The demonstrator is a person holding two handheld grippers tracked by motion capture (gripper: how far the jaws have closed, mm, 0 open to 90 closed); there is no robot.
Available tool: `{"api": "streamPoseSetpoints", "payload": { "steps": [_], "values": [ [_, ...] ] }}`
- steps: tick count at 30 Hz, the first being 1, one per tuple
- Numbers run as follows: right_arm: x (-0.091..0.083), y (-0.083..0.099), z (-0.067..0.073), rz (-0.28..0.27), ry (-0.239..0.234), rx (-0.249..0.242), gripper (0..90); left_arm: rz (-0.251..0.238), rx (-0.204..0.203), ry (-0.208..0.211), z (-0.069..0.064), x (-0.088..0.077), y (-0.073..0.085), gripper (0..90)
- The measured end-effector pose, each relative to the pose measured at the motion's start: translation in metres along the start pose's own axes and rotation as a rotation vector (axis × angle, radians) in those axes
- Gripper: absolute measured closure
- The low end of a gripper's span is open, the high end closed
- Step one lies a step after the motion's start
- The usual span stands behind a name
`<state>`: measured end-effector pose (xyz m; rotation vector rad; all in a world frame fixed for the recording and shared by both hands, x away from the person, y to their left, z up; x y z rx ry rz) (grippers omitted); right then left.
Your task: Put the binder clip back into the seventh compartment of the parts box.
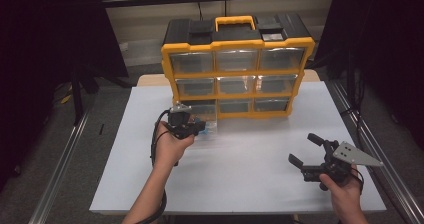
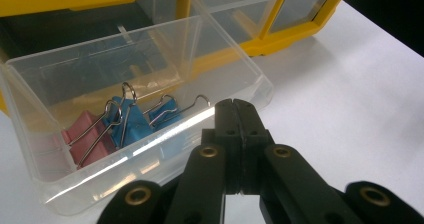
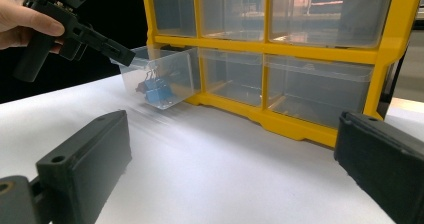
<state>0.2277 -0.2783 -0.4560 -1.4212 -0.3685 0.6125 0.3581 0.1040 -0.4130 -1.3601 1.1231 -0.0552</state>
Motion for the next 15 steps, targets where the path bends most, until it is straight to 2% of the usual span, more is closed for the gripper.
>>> {"api": "streamPoseSetpoints", "payload": {
  "steps": [1,4,5,7,15],
  "values": [
    [0.0001,0.0000,0.0000,-0.001,-0.001,0.001,1.6,-0.008,-0.014,-0.004,-0.0006,0.0008,0.0001,90.0],
    [0.0002,0.0001,0.0001,-0.002,-0.002,0.000,1.6,-0.002,0.000,-0.008,0.0014,0.0010,0.0006,90.0],
    [0.0003,0.0001,0.0001,-0.001,-0.002,0.000,1.6,-0.015,-0.021,-0.005,0.0004,0.0019,0.0003,90.0],
    [0.0002,0.0000,0.0001,-0.001,-0.001,0.000,1.6,-0.003,0.003,-0.008,0.0013,0.0012,0.0002,90.0],
    [0.0000,-0.0001,0.0001,-0.002,0.001,-0.001,1.7,-0.001,0.012,-0.014,0.0014,0.0005,-0.0003,90.0]
  ]
}}
Point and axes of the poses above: each handheld gripper's, and its own axes: x roughly forward along the jaws, y roughly out of its underside, z roughly to its left, the point moved 2 cm from there along x, roughly forward along the jaws, and after that the axes turned 3 degrees about x, right-handed, at the moved point
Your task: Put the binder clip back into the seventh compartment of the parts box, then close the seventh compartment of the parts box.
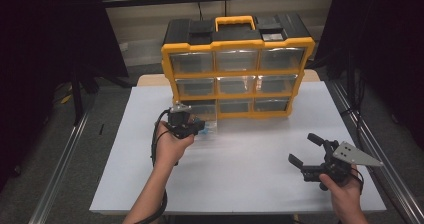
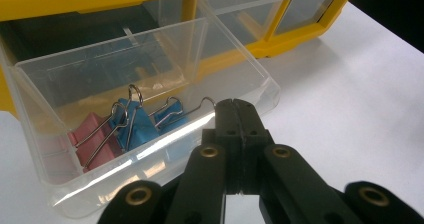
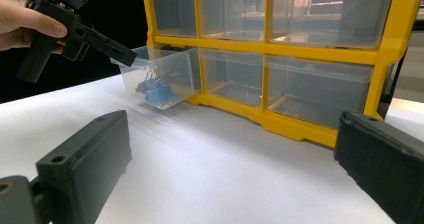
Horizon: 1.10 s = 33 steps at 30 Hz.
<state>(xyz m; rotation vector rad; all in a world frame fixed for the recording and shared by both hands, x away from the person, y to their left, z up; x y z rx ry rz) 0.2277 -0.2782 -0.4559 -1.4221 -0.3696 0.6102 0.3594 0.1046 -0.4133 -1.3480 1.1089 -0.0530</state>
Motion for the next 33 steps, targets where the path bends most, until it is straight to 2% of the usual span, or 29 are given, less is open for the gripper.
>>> {"api": "streamPoseSetpoints", "payload": {
  "steps": [2,6,7,13,15,19,20,24,26,27,28,29,32,33],
  "values": [
    [0.0001,0.0000,0.0000,0.000,-0.001,0.000,1.6,-0.006,-0.008,0.001,-0.0003,0.0004,0.0001,90.0],
    [-0.0001,0.0000,0.0002,0.001,-0.002,-0.002,1.7,0.000,0.000,-0.004,-0.0004,0.0000,-0.0002,90.0],
    [-0.0004,0.0000,0.0001,0.001,-0.002,-0.002,1.6,0.012,0.017,-0.004,0.0007,-0.0006,-0.0002,90.0],
    [-0.0009,-0.0003,0.0000,-0.001,-0.004,0.007,1.7,0.003,0.017,-0.010,0.0007,-0.0002,0.0000,90.0],
    [-0.0001,-0.0004,0.0001,-0.002,0.000,0.001,1.7,0.028,0.039,-0.022,0.0026,-0.0020,0.0002,90.0],
    [0.0008,-0.0003,0.0004,-0.002,-0.007,0.000,1.7,-0.003,0.009,-0.020,0.0024,-0.0005,0.0002,90.0],
    [0.0006,-0.0004,0.0000,-0.004,-0.005,-0.001,1.6,-0.017,-0.017,-0.027,0.0008,0.0005,-0.0002,90.0],
    [0.0001,-0.0006,-0.0002,-0.003,-0.001,0.005,1.7,0.003,0.025,-0.032,0.0031,0.0002,-0.0010,90.0],
    [0.0005,-0.0006,0.0000,-0.004,-0.003,0.001,1.6,0.000,0.023,-0.036,0.0030,0.0011,-0.0013,90.0],
    [0.0006,-0.0006,0.0002,-0.005,-0.005,0.001,1.6,-0.021,-0.007,-0.035,0.0014,0.0027,-0.0016,90.0],
    [0.0005,-0.0006,0.0002,-0.004,-0.005,0.000,1.6,-0.033,-0.018,-0.036,0.0012,0.0039,-0.0019,90.0],
    [0.0004,-0.0006,0.0003,-0.005,-0.004,0.001,1.6,-0.009,0.017,-0.038,0.0039,0.0026,-0.0019,90.0],
    [-0.0001,-0.0006,-0.0001,-0.002,-0.002,0.004,1.6,-0.029,-0.009,-0.041,0.0029,0.0045,-0.0027,90.0],
    [0.0000,-0.0006,-0.0003,-0.002,-0.003,0.005,1.6,-0.026,-0.003,-0.041,0.0040,0.0046,-0.0028,90.0]
  ]
}}
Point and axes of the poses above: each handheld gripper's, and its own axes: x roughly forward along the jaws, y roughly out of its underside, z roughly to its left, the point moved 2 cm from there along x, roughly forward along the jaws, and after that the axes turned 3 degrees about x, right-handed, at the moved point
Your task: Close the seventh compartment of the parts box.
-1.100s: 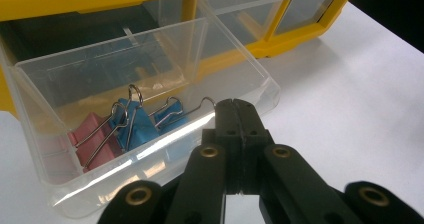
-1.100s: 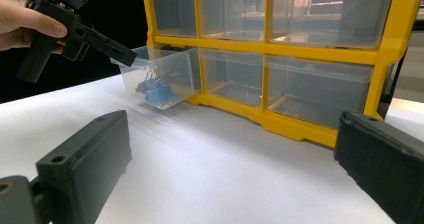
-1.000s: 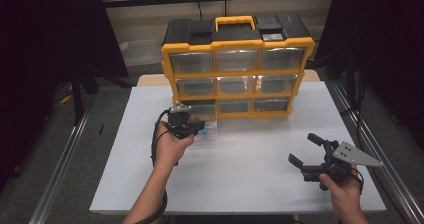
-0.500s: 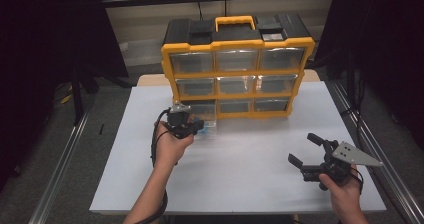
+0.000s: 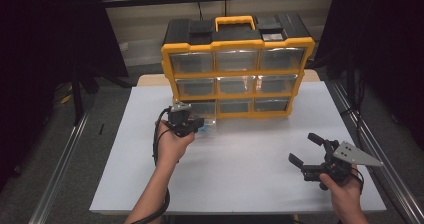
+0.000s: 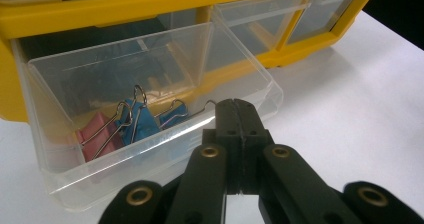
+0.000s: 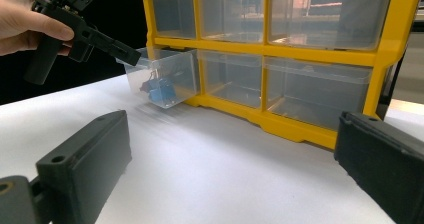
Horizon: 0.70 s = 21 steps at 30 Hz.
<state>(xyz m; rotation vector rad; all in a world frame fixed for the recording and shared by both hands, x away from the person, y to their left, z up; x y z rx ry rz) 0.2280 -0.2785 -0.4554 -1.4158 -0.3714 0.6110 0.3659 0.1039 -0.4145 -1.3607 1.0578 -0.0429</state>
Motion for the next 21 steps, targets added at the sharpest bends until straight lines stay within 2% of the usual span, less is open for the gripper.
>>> {"api": "streamPoseSetpoints", "payload": {
  "steps": [3,5,6,8,10,13,14,15,17,18,21],
  "values": [
    [0.0002,-0.0001,0.0002,-0.001,0.000,-0.003,1.6,-0.005,0.002,-0.005,0.0005,0.0012,-0.0004,90.0],
    [0.0000,0.0000,0.0002,0.000,0.000,-0.001,1.6,-0.016,-0.008,-0.003,0.0002,0.0022,-0.0005,90.0],
    [-0.0001,0.0000,0.0001,0.000,0.001,0.000,1.6,-0.029,-0.028,-0.006,-0.0009,0.0032,-0.0008,90.0],
    [-0.0001,-0.0001,0.0001,-0.001,-0.002,0.001,1.6,-0.031,-0.031,-0.006,-0.0006,0.0039,-0.0011,90.0],
    [-0.0001,-0.0001,0.0003,0.000,-0.002,0.001,1.6,-0.018,-0.005,-0.008,0.0012,0.0035,-0.0015,90.0],
    [-0.0001,-0.0001,0.0003,0.000,-0.002,0.000,1.6,-0.026,-0.020,-0.012,0.0002,0.0051,-0.0020,90.0],
    [-0.0001,-0.0001,0.0003,0.000,-0.001,0.000,1.6,-0.013,-0.005,-0.014,0.0011,0.0046,-0.0022,90.0],
    [-0.0001,-0.0001,0.0003,0.000,-0.003,0.000,1.6,-0.024,-0.017,-0.016,0.0002,0.0057,-0.0024,90.0],
    [-0.0002,-0.0001,0.0002,-0.001,-0.002,0.002,1.6,-0.020,-0.012,-0.016,0.0008,0.0060,-0.0027,90.0],
    [-0.0001,-0.0001,0.0001,0.000,-0.003,0.001,1.6,-0.033,-0.033,-0.023,-0.0006,0.0073,-0.0033,90.0],
    [-0.0002,-0.0001,0.0003,0.000,-0.002,0.002,1.6,-0.022,-0.008,-0.013,0.0022,0.0071,-0.0034,90.0]
  ]
}}
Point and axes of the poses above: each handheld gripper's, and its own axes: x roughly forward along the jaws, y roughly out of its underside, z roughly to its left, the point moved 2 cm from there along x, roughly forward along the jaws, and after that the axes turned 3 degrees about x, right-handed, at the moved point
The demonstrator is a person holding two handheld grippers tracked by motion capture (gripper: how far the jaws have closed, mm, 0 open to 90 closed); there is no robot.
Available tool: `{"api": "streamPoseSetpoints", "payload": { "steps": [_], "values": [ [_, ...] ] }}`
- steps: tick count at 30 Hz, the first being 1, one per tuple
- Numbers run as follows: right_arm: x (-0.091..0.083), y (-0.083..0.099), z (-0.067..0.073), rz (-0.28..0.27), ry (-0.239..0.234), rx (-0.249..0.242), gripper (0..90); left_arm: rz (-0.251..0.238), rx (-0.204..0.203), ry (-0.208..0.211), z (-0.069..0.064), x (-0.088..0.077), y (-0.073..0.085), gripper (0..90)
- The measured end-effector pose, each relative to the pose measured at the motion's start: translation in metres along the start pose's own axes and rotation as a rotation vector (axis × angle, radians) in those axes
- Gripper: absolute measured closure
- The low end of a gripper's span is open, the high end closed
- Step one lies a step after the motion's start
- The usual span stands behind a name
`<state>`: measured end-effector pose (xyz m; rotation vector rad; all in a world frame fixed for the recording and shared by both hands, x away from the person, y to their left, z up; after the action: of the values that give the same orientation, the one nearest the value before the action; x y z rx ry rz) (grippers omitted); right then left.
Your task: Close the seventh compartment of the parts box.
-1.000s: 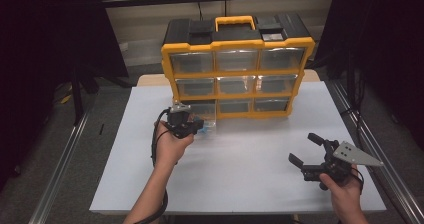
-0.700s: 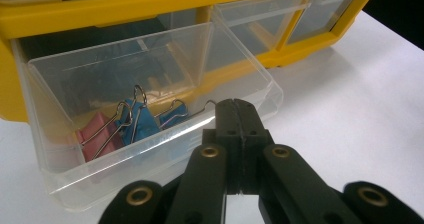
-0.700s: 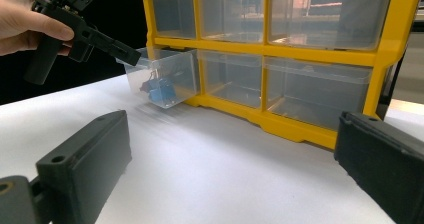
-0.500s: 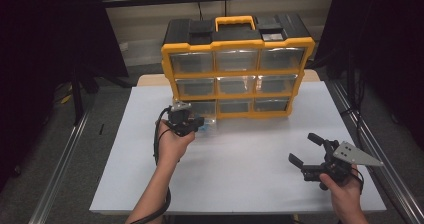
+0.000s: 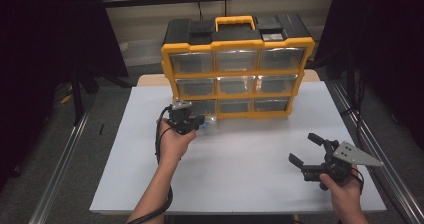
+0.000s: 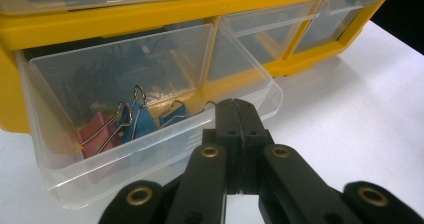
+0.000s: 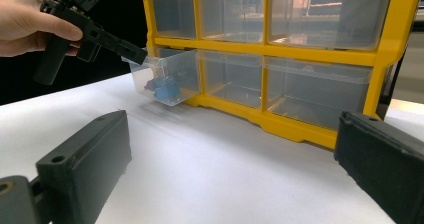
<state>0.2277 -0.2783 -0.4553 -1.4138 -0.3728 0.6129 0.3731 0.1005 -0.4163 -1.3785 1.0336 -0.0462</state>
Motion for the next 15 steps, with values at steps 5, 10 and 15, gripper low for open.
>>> {"api": "streamPoseSetpoints", "payload": {
  "steps": [5,10,15],
  "values": [
    [-0.0001,-0.0001,0.0002,-0.001,0.000,0.001,1.6,-0.008,-0.007,-0.006,-0.0007,0.0017,-0.0006,90.0],
    [-0.0002,0.0000,0.0001,-0.002,-0.001,0.002,1.6,-0.013,-0.011,-0.008,-0.0009,0.0029,-0.0017,90.0],
    [-0.0002,0.0000,0.0002,0.000,0.000,0.002,1.6,-0.010,-0.006,-0.017,-0.0005,0.0039,-0.0025,90.0]
  ]
}}
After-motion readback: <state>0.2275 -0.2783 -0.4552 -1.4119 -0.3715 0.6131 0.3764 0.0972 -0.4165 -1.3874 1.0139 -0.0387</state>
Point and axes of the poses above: each handheld gripper's, and its own axes: x roughly forward along the jaws, y roughly out of its underside, z roughly to its left, the point moved 2 cm from there along x, roughly forward along the jaws, and after that the axes turned 3 degrees about x, right-handed, at the moved point
